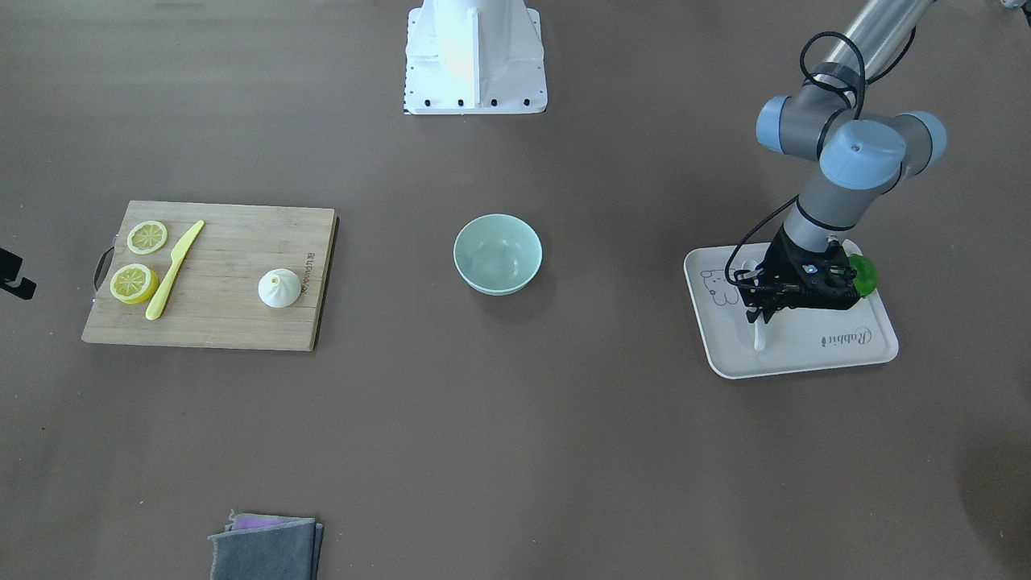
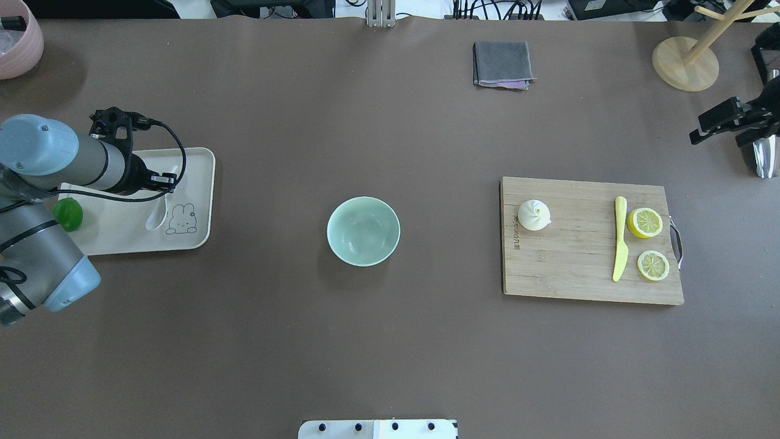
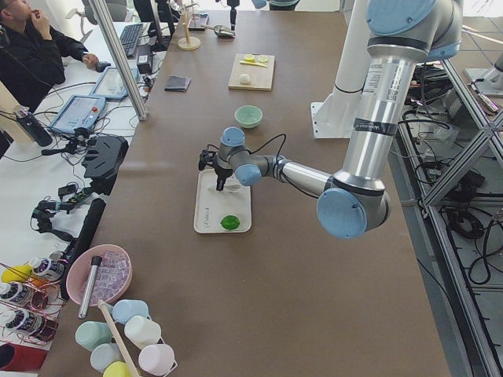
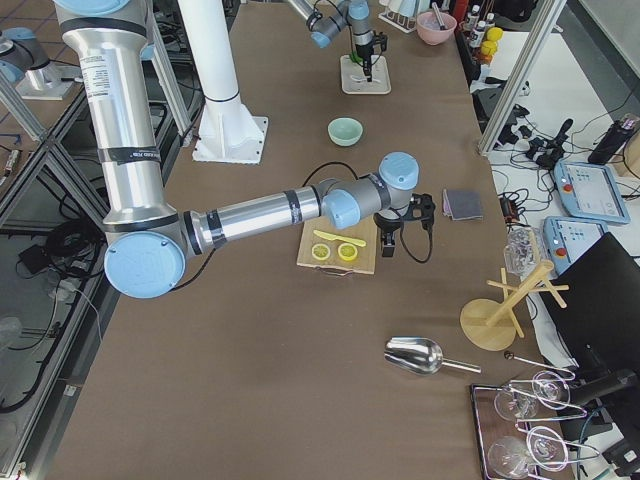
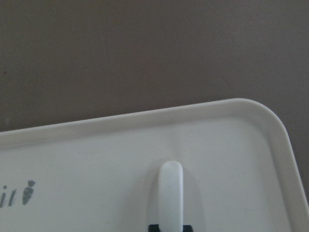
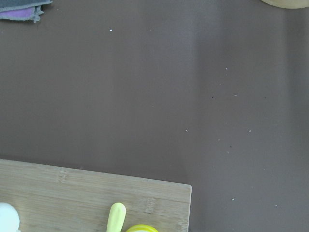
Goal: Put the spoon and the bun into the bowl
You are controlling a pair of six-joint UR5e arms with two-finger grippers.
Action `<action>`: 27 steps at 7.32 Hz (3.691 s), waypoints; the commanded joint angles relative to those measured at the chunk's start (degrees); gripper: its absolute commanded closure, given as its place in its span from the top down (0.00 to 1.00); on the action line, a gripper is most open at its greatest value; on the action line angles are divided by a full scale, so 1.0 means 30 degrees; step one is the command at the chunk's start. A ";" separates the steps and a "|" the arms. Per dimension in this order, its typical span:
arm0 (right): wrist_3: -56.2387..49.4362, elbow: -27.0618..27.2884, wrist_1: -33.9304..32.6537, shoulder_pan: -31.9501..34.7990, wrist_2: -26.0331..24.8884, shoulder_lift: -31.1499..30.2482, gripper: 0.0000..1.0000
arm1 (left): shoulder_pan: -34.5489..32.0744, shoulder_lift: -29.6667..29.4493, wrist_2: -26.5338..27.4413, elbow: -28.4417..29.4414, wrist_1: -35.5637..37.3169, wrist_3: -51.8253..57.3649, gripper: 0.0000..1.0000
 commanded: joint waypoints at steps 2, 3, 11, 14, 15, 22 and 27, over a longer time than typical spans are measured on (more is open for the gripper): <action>0.2028 0.0236 0.0028 -0.0610 -0.0145 0.0809 1.00 | -0.0513 -0.2309 -0.0117 -0.2141 0.5001 -0.0013 0.00; 0.3024 0.0381 0.0028 -0.1166 -0.0610 0.0961 1.00 | -0.0545 -0.3426 -0.0262 -0.2379 0.5546 -0.0159 0.00; 0.9919 0.1526 0.2022 -0.9690 -0.6351 0.2658 1.00 | -0.0076 -0.6542 -0.1289 -0.1913 0.5347 -0.3354 0.00; 0.9890 0.0853 0.1698 -1.0634 -0.7500 0.3129 0.94 | 0.0011 -0.6660 -0.1289 -0.1913 0.5347 -0.3354 0.00; 0.9890 0.0648 0.1669 -1.0635 -0.7645 0.3159 0.83 | 0.0128 -0.6660 -0.1289 -0.1913 0.5318 -0.3354 0.00; 0.9889 0.0791 0.1610 -0.8999 -0.5838 0.3684 0.00 | 0.1299 -0.8061 -0.1114 -0.1447 0.5347 -0.5780 0.00; 1.0270 0.1789 0.1610 -0.8789 -0.5801 0.4096 0.00 | 0.4986 -0.9209 0.1377 -0.0595 0.5085 -0.7512 0.00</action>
